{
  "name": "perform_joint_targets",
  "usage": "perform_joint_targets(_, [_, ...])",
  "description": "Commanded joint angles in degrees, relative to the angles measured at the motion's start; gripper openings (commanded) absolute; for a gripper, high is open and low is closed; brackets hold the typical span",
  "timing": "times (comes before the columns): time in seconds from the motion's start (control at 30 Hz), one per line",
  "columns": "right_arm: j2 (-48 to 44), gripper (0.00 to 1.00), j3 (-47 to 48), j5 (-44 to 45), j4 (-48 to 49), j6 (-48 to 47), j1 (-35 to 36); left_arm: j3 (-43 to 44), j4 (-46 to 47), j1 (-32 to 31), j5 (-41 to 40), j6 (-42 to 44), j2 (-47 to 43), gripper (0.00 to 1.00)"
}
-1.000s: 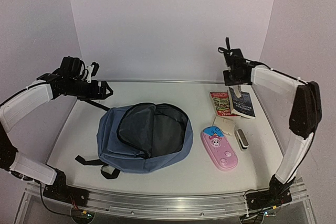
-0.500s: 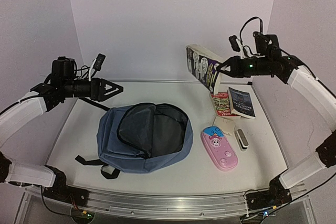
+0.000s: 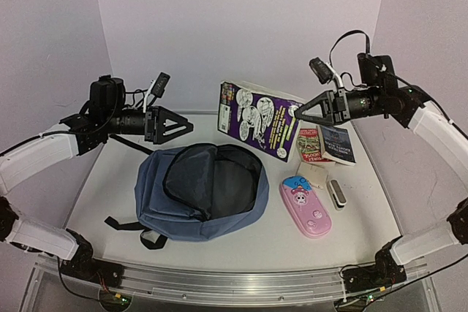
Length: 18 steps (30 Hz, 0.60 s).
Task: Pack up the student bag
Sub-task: Pick up the book at the corner of the board.
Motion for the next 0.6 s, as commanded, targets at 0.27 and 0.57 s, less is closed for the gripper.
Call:
perform_joint_targets(0.27, [0.5, 0.0, 0.7, -14.6, 8.8, 0.6, 3.6, 11.7, 0.2, -3.2, 13.6, -4.9, 6.3, 1.0])
perform_joint_targets(0.57, [2.6, 0.0, 1.1, -15.2, 9.0, -0.8, 7.2, 15.4, -4.2, -5.3, 17.0, -4.3, 10.1, 0.99])
